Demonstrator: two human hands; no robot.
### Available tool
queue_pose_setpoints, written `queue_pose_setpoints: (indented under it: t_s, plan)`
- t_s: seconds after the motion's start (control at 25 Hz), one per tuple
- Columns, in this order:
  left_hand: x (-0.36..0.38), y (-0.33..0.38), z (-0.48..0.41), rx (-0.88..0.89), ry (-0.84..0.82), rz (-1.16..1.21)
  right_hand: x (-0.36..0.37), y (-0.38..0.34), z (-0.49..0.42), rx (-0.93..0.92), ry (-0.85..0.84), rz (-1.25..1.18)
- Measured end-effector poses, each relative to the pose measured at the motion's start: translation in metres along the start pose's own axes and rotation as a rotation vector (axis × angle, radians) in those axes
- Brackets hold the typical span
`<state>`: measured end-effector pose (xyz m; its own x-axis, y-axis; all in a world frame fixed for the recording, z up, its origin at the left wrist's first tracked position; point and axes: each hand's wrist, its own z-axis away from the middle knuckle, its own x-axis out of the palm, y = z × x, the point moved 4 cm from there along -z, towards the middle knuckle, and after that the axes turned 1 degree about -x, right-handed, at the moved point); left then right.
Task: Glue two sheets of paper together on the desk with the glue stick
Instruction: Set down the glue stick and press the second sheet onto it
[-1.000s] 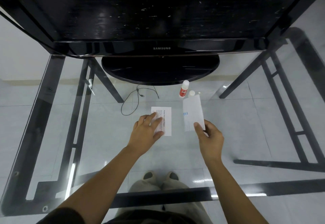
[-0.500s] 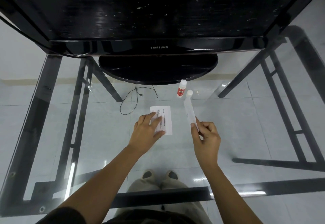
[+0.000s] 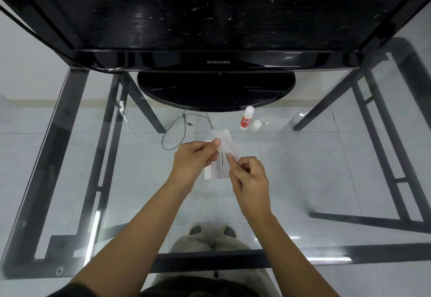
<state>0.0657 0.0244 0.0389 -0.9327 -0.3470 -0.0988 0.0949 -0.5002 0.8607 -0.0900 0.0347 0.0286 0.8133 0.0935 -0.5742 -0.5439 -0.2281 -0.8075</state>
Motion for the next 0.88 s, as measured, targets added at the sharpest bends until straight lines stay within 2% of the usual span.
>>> queue_pose_setpoints:
  t_s: [0.08,0.2,0.24,0.32,0.4,0.44,0.52,0.6,0.72,0.88]
  plan:
    - [-0.003,0.001,-0.002,-0.034,0.047,0.029,0.002,-0.005,-0.001,0.009,-0.013,-0.012]
    - [-0.008,0.0,-0.006,-0.054,0.084,0.039,0.007,-0.014,0.0,-0.167,-0.033,0.241]
    - [-0.01,0.0,-0.009,-0.055,0.081,0.022,0.007,-0.015,-0.001,-0.137,-0.058,0.219]
    - [-0.018,0.0,-0.016,-0.06,0.03,-0.001,0.003,-0.014,-0.005,-0.012,-0.053,0.023]
    - [-0.025,-0.002,-0.022,-0.066,-0.091,-0.028,-0.007,-0.005,-0.015,0.114,0.023,-0.129]
    - [-0.027,-0.004,-0.025,-0.071,-0.153,-0.055,-0.01,0.001,-0.022,0.197,0.0,-0.162]
    - [-0.029,-0.012,-0.028,-0.091,-0.237,-0.097,-0.007,0.014,-0.029,0.334,-0.182,-0.165]
    - [-0.029,-0.021,-0.028,-0.111,-0.262,-0.115,-0.001,0.023,-0.029,0.382,-0.311,-0.184]
    - [-0.027,-0.033,-0.026,-0.136,-0.217,-0.113,0.005,0.03,-0.025,0.428,-0.32,-0.214]
    - [-0.022,-0.044,-0.022,-0.054,0.02,-0.136,0.013,0.035,-0.026,0.438,-0.259,-0.193]
